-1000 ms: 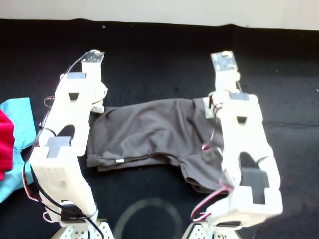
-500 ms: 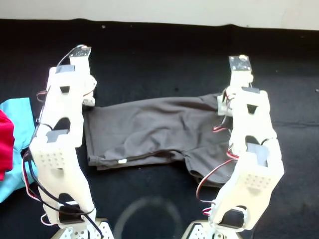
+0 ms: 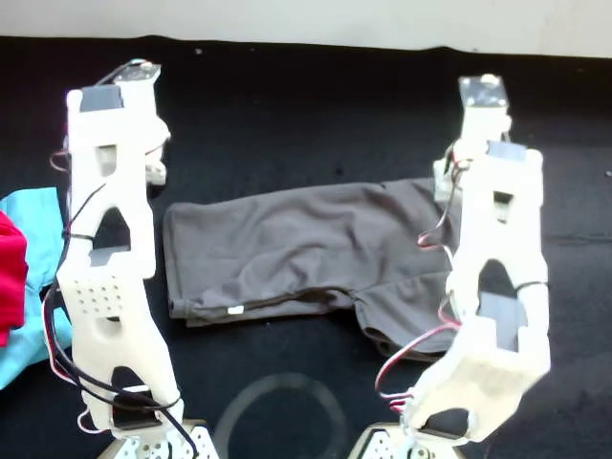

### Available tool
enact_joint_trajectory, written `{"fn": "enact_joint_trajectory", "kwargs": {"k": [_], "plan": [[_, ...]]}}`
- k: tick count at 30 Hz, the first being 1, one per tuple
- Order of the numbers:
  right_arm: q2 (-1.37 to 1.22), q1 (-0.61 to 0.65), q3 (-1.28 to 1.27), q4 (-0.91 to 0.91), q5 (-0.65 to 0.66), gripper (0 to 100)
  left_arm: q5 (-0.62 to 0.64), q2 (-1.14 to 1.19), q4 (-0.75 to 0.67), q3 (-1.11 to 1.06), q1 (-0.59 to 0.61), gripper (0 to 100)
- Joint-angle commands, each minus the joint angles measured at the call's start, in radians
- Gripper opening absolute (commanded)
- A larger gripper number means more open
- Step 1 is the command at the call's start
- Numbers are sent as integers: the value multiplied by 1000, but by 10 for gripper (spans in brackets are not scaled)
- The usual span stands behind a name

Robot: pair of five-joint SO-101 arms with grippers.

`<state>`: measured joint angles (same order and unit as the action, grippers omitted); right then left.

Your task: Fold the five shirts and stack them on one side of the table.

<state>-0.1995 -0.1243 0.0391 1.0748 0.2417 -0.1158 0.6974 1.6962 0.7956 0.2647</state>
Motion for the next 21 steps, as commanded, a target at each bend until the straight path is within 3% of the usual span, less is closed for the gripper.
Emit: {"fn": "enact_joint_trajectory", "kwargs": {"k": [1, 8, 16, 21], "plan": [[163, -7, 50, 64, -6, 6, 9, -174, 81, 18, 5, 9], [262, 10, 50, 165, -3, 6, 5, -509, 54, -417, -117, 9], [303, 39, 48, 302, 46, 6, 2, -819, -262, -1067, -191, 9], [383, 62, -39, 325, 49, 6, -40, -983, -371, -1389, -209, 8]]}}
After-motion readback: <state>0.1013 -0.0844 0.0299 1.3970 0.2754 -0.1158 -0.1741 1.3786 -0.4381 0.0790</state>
